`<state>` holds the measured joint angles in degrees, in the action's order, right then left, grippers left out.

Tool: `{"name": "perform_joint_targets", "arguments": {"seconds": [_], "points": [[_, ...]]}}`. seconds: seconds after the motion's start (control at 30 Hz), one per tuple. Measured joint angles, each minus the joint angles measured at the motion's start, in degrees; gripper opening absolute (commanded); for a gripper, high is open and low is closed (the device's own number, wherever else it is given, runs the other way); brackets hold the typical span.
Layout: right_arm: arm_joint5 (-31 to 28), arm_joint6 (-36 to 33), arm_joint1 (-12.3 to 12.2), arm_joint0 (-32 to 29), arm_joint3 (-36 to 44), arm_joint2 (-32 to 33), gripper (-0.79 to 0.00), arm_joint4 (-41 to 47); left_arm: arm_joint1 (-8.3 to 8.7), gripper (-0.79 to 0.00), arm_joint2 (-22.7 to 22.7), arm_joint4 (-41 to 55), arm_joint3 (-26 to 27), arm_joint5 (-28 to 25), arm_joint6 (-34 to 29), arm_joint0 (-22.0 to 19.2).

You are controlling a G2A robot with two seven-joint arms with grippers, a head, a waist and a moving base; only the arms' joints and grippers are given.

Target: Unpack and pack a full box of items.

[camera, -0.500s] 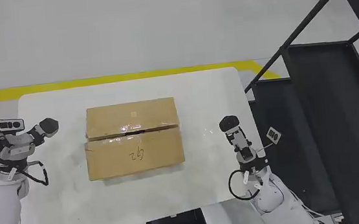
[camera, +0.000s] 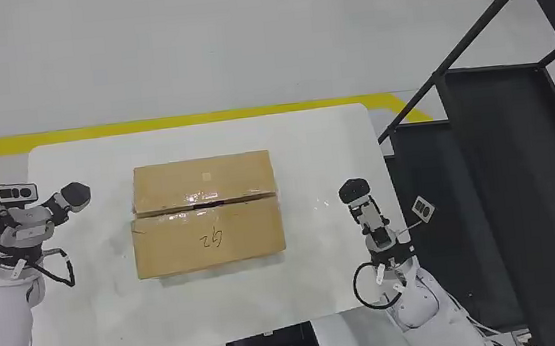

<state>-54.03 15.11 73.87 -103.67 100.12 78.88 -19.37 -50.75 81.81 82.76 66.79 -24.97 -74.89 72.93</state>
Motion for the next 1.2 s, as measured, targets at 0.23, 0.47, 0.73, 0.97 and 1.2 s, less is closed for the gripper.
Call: {"name": "perform_joint_targets", "arguments": {"seconds": [0.23,0.47,0.73,0.97,1.2], "points": [[0.0,0.0,0.0,0.0,0.0,0.0,0.0,0.0,0.0,0.0,0.0,0.0,0.0,0.0,0.0,0.0],[0.0,0.0,0.0,0.0,0.0,0.0,0.0,0.0,-0.29,0.0,0.2,-3.6,1.4,3.7,0.1,0.1],[0.0,0.0,0.0,0.0,0.0,0.0,0.0,0.0,0.49,0.0,1.1,-18.6,0.8,5.4,-5.4,0.7],[0.0,0.0,0.0,0.0,0.0,0.0,0.0,0.0,0.97,0.0,2.9,-27.5,2.1,3.4,-6.2,1.6],[0.0,0.0,0.0,0.0,0.0,0.0,0.0,0.0,0.9,0.0,3.0,-27.3,2.3,2.6,-5.7,1.7]]}}
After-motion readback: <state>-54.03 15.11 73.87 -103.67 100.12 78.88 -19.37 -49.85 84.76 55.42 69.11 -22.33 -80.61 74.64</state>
